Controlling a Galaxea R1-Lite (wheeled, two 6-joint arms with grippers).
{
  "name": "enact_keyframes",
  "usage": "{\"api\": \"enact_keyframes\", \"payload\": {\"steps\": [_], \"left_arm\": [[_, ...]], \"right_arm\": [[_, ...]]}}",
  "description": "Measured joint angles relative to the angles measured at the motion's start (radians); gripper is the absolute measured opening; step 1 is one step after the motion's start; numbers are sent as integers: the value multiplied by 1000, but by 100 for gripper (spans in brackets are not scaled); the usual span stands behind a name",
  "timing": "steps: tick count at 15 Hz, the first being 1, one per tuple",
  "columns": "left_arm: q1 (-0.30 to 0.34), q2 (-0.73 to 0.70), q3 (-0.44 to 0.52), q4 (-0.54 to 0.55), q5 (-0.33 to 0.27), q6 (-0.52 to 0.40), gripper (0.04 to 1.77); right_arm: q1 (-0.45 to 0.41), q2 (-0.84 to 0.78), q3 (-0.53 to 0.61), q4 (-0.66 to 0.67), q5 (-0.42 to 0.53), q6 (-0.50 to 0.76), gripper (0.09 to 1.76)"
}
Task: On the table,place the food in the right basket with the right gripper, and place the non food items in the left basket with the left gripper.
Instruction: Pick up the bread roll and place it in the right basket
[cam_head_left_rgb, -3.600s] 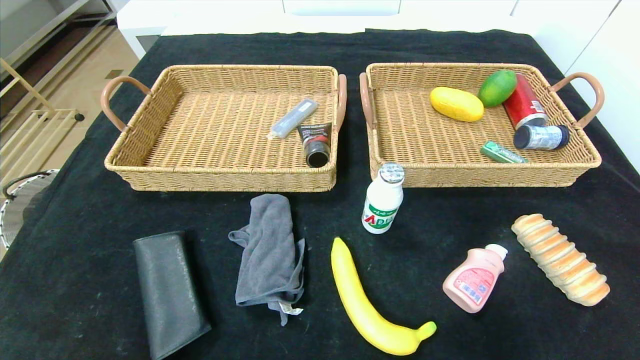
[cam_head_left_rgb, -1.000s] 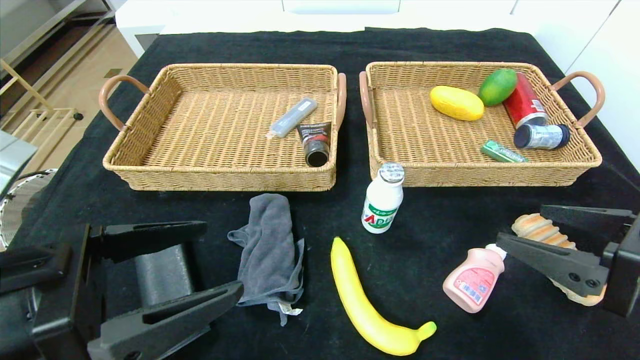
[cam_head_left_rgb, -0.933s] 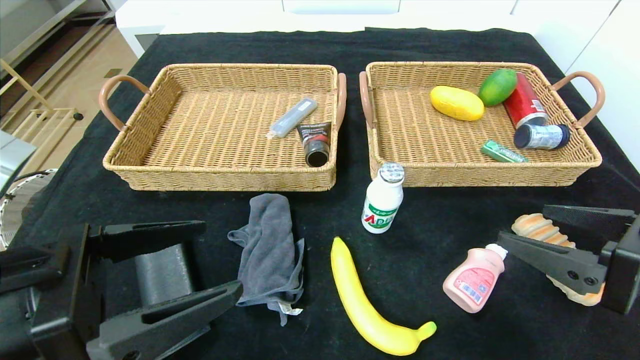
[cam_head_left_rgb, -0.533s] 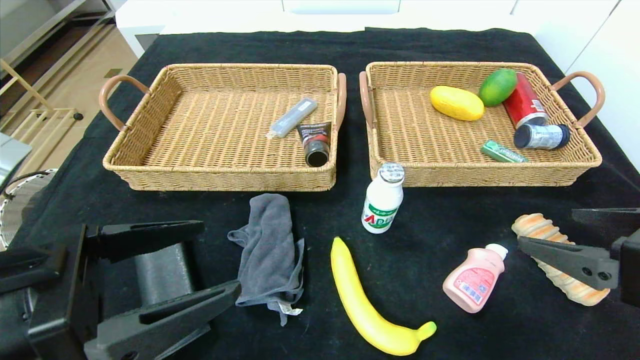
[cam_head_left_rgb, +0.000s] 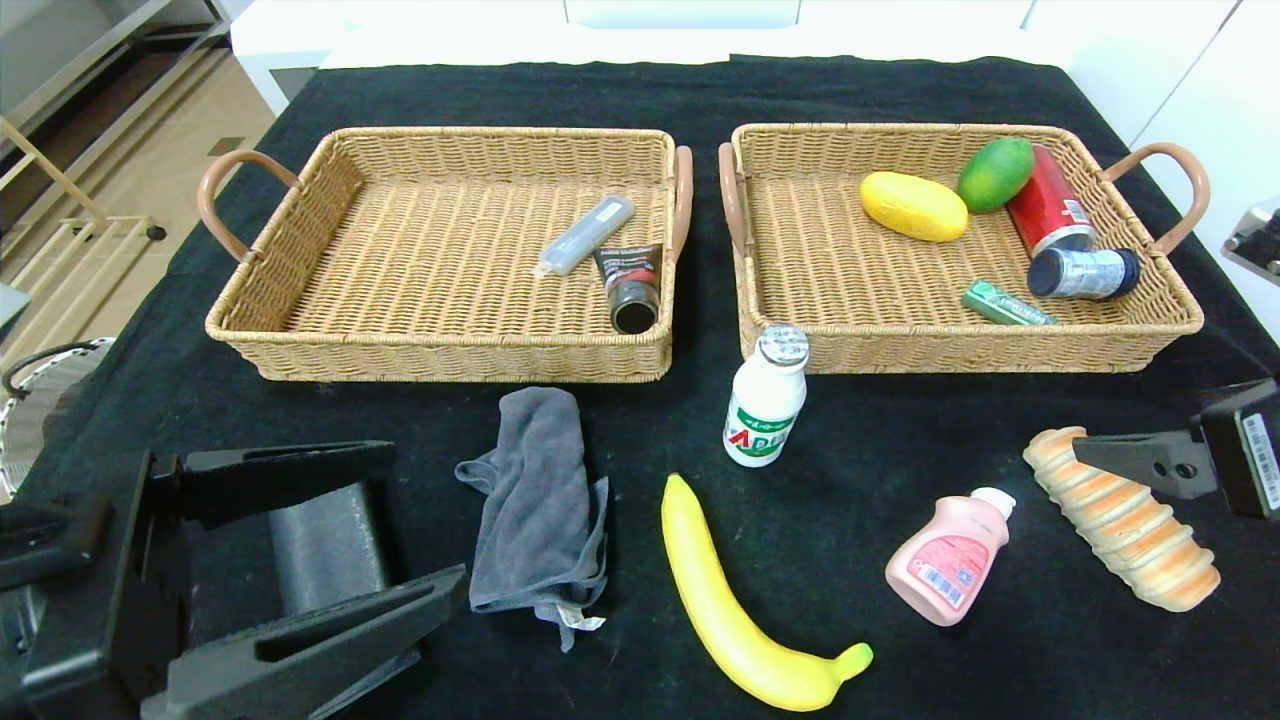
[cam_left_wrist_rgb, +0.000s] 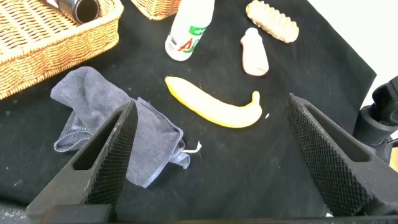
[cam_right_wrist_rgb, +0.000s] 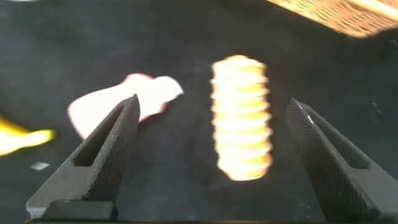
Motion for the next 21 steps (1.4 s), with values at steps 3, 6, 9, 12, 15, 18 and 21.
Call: {"api": "enact_keyframes", "payload": {"steps": [3,6,9,12,15,18,21], "left_arm": [[0,-2,5,3,0,5,172],[-1,-2,6,8,0,5,172],[-1,-4,7,9,0,13,172],[-1,-5,11,3,0,19,172],[-1,-5,13,3,0,22,172],[-1,-5,13,4,0,23,172],[-1,-5,17,5,0,25,172]], "right_arm": [[-72,37,11,0,17,-17,171],[-93,43,24,-2,50,-25,171],[-96,51,38,-4,50,-26,171],[-96,68,49,-9,62,-26,171],[-96,80,52,-12,77,-25,171],[-96,94,54,-12,77,-26,171],[-120,126,54,-20,72,-28,171]]}}
